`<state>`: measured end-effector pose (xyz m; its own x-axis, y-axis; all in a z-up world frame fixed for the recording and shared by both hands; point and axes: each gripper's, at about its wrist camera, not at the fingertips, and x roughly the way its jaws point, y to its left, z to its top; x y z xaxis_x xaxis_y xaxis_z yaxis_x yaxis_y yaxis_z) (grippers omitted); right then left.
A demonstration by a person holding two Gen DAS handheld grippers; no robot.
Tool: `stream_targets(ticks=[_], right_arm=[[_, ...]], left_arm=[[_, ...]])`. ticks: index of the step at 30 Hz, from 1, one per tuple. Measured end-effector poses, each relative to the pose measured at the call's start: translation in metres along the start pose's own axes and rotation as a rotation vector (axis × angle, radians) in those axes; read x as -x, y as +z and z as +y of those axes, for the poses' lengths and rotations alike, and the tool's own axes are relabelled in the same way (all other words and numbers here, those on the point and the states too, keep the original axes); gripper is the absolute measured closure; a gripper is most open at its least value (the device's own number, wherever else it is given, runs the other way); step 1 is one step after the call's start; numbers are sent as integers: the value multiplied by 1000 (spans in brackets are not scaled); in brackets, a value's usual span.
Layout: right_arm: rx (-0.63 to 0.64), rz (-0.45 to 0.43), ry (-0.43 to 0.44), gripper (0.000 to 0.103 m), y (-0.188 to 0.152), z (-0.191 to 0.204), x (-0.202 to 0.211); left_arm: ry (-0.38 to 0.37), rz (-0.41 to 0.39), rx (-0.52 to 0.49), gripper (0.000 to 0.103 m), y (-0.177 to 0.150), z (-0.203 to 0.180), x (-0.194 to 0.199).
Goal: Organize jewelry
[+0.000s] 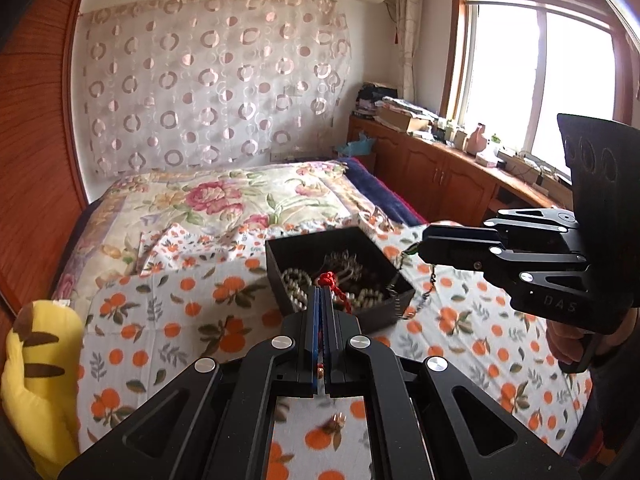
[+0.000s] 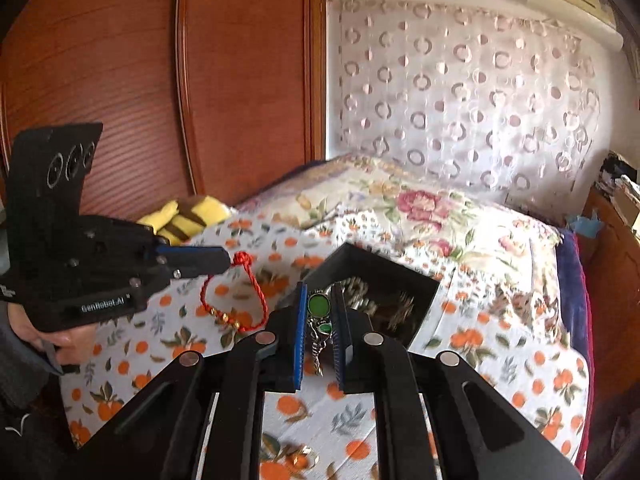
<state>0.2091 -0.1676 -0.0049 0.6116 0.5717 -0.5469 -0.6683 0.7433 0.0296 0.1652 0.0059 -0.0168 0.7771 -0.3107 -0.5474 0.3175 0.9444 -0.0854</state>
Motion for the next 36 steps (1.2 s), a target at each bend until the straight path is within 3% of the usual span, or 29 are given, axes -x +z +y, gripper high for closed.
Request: stream_targets(ticks=[10, 13, 21, 24, 26, 27, 36], right_arm=[[-26, 40, -15, 89, 3, -31, -33], [-44, 50, -21, 65, -3, -40, -37], [-88, 70, -36, 64, -28, -52, -24], [-99, 105, -31, 64, -48, -47, -20], [-112, 132, -19, 64, -64, -40, -19], [-115, 142, -14, 64, -72, -36, -19], [-117, 247, 45, 64, -120, 3, -25]], left_arm=[[3, -3, 1, 103, 33, -1, -33], [1, 9, -2, 103, 38, -3, -48], [-23, 60, 2, 102, 42, -5, -80], [-26, 78, 3, 98, 37, -5, -79], [-32, 81, -3, 85, 28, -4, -71], [-32, 86, -5, 84, 23, -4, -67], [-14, 183, -20, 83, -38, 4, -41]])
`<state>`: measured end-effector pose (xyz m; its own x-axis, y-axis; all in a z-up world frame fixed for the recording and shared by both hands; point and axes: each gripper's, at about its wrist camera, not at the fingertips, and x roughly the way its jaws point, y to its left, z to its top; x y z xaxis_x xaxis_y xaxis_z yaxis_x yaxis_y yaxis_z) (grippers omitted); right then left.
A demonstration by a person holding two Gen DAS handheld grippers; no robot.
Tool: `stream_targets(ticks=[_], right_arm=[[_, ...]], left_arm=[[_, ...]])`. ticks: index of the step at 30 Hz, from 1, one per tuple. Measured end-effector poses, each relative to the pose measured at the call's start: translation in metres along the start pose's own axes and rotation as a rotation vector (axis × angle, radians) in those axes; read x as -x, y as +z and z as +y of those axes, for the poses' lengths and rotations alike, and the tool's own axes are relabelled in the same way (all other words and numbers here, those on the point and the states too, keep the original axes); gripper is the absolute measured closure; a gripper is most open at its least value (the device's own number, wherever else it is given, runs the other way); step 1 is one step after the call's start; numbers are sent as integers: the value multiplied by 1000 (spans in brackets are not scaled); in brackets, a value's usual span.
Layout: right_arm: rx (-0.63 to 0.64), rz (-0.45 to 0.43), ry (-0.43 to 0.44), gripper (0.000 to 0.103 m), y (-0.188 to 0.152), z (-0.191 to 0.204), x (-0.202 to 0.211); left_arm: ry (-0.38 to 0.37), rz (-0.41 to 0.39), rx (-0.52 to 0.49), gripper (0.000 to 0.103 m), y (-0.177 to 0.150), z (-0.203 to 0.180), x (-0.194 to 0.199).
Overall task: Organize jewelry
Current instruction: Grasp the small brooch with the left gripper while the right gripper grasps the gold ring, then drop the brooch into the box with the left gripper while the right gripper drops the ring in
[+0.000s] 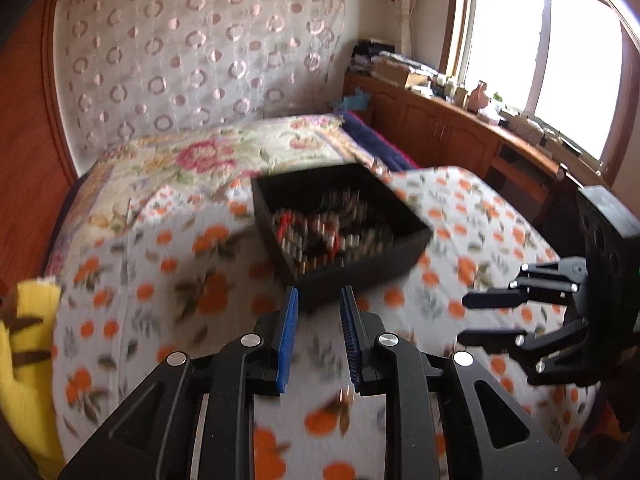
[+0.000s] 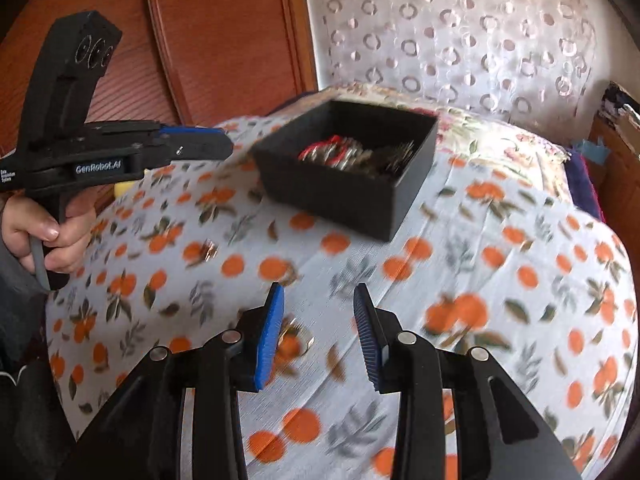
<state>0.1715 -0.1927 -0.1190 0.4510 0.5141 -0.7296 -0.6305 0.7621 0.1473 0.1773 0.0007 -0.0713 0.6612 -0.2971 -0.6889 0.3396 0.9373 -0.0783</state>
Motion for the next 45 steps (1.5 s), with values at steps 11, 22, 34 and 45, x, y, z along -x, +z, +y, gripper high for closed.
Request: stream_targets(ticks=[11, 22, 34, 45], right_arm=[[114, 60, -73, 81, -11, 18, -11], [79, 20, -69, 81, -4, 5, -2], [89, -44, -79, 81, 25, -4, 7], [66, -145, -103, 81, 76, -25, 4]], left_arm=[[1, 74, -10, 72, -39, -4, -5], [-2, 113, -49, 72, -48, -17, -19], [-2, 97, -47, 89, -44, -17, -15], [31, -41, -27, 89, 20, -8, -4]])
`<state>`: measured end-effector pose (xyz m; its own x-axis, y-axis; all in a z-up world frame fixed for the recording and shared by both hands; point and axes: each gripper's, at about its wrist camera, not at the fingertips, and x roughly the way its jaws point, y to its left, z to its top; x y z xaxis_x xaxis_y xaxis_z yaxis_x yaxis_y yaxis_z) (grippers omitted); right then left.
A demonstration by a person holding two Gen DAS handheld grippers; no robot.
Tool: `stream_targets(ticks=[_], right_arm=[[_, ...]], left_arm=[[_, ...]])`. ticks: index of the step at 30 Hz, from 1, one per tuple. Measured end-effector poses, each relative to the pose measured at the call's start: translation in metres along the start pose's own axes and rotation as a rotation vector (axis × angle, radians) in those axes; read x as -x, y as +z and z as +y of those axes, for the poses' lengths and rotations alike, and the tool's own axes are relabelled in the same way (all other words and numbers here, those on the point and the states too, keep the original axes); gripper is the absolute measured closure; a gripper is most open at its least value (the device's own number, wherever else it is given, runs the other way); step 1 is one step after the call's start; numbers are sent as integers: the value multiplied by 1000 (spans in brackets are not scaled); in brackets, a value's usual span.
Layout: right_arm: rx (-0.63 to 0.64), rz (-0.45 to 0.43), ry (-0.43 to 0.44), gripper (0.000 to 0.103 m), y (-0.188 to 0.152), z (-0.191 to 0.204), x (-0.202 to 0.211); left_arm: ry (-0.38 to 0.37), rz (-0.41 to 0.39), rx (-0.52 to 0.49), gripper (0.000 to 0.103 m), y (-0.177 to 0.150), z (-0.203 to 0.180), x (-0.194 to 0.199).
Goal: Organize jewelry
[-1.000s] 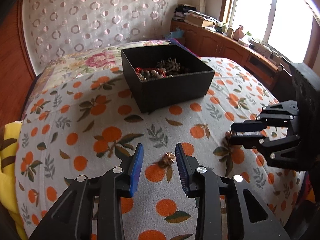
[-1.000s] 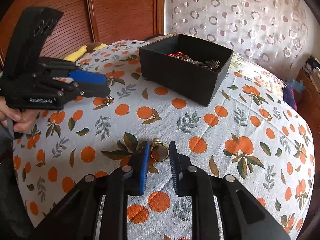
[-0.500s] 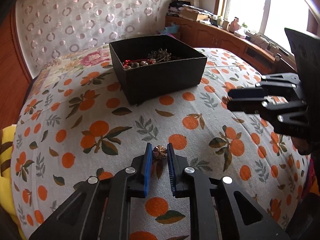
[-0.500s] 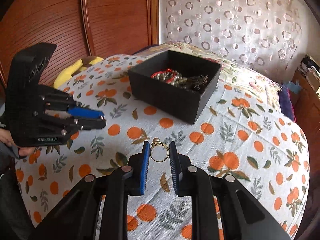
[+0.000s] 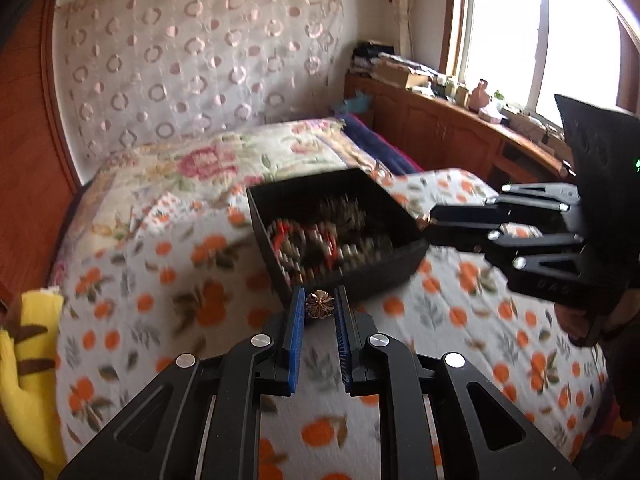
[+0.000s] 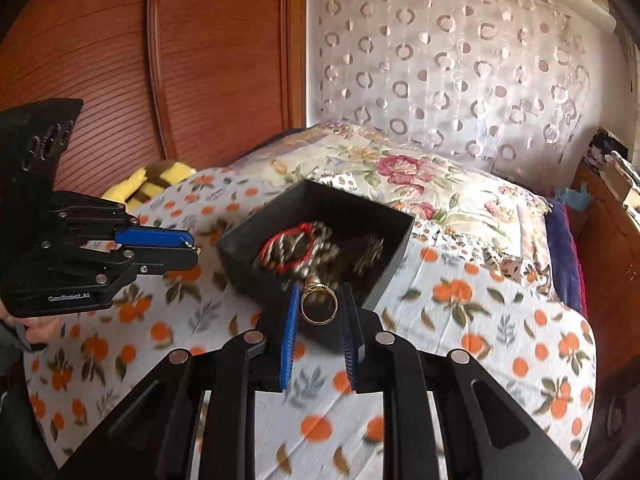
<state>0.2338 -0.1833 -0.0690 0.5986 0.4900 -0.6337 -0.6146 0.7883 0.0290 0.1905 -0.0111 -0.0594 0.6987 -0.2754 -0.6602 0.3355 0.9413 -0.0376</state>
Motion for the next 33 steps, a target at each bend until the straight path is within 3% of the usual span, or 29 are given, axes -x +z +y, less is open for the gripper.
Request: stream_targets(ticks=[9, 13, 19, 21, 23, 25, 28, 33], right_arm=[[-42, 4, 15, 81, 10, -15, -17], [-59, -2, 6, 68, 6, -18, -16], [-82, -8, -15, 68, -4, -23, -3], [-98, -19, -23, 68, -8, -24, 6], [-112, -30, -28, 68, -13, -23, 14], [-121, -39, -36, 68, -18, -21, 21], [-144, -61, -53, 67, -24, -16, 35], [-181, -123, -84, 42, -34, -4, 66]], left_arm=[[24, -18, 12, 89, 29, 6, -27], [25, -15, 17, 89, 34, 6, -36], [32, -8, 32, 88, 35, 2, -39], [37, -11, 33, 81, 34, 0, -36], [44, -21, 34, 66, 31, -4, -29], [52, -27, 31, 62, 29, -8, -24], [76, -46, 26, 38, 23, -15, -9], [149, -83, 27, 17, 7, -26, 25]])
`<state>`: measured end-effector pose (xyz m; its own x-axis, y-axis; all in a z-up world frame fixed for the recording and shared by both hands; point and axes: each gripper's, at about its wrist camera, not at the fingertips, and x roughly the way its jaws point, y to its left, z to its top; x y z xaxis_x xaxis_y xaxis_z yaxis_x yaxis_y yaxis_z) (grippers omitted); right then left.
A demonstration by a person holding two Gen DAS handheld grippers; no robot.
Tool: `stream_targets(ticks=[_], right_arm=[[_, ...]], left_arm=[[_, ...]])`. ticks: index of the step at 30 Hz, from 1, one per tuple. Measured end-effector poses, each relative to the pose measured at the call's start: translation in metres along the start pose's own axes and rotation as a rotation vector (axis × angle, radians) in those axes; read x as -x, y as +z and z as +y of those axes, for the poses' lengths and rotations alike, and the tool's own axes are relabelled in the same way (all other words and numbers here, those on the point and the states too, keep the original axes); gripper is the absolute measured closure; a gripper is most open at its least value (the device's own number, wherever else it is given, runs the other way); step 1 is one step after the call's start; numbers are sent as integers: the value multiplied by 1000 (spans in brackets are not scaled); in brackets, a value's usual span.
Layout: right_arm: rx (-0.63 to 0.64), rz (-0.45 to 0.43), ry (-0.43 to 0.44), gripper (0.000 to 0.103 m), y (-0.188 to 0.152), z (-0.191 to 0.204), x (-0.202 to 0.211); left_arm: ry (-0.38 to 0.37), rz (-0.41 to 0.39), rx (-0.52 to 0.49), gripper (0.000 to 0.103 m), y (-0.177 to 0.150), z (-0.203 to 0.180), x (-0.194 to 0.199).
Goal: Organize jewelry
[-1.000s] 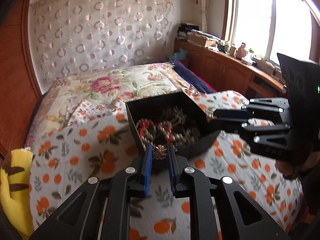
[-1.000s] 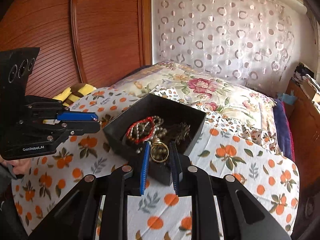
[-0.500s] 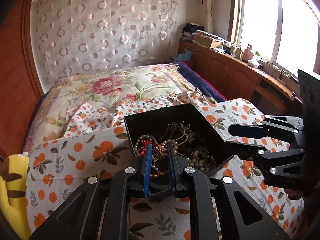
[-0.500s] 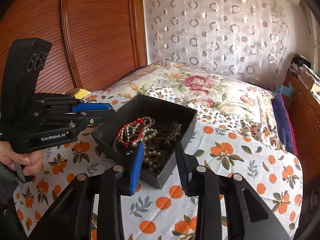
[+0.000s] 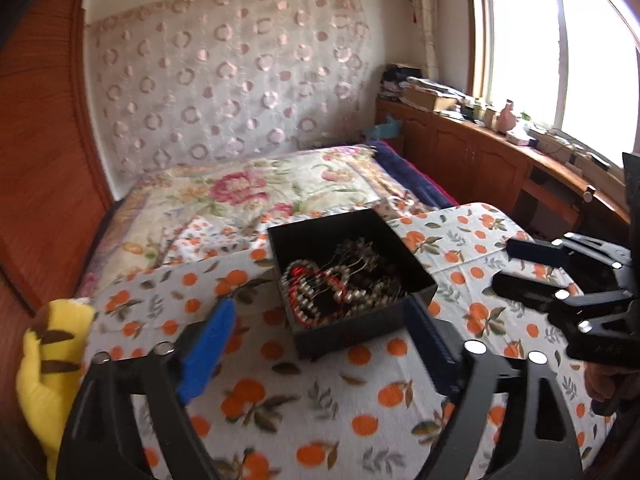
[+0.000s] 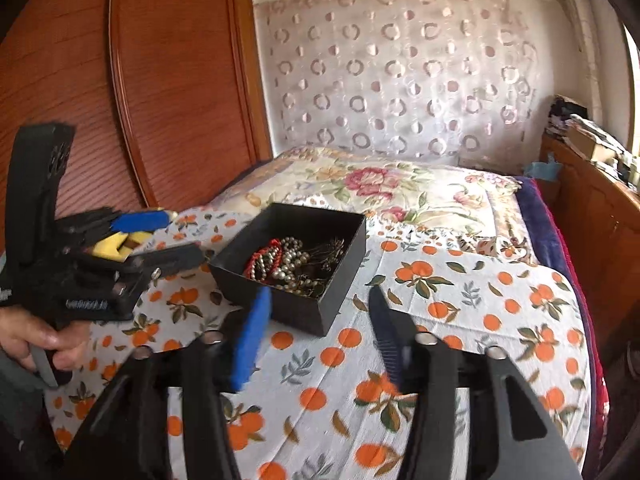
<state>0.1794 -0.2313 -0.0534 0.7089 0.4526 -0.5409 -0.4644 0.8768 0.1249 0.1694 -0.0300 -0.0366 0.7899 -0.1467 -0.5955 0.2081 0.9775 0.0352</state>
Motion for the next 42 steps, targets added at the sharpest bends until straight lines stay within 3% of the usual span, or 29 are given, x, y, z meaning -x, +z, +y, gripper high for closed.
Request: stream_targets(ticks=[3, 10, 20, 42], right_arm=[[-10, -36, -16, 28, -4, 7, 19], [-25, -114, -82, 2, -17, 29, 61], [-70, -154, -178, 2, -25, 37, 90], [-87, -146, -194, 2, -30, 39, 85]], left_arm=[[19, -11, 28, 8, -13, 2, 24], [88, -40, 55, 8, -31, 1, 66], [112, -75, 65, 8, -46, -1, 97], [123, -88, 83, 8, -51, -1, 101]])
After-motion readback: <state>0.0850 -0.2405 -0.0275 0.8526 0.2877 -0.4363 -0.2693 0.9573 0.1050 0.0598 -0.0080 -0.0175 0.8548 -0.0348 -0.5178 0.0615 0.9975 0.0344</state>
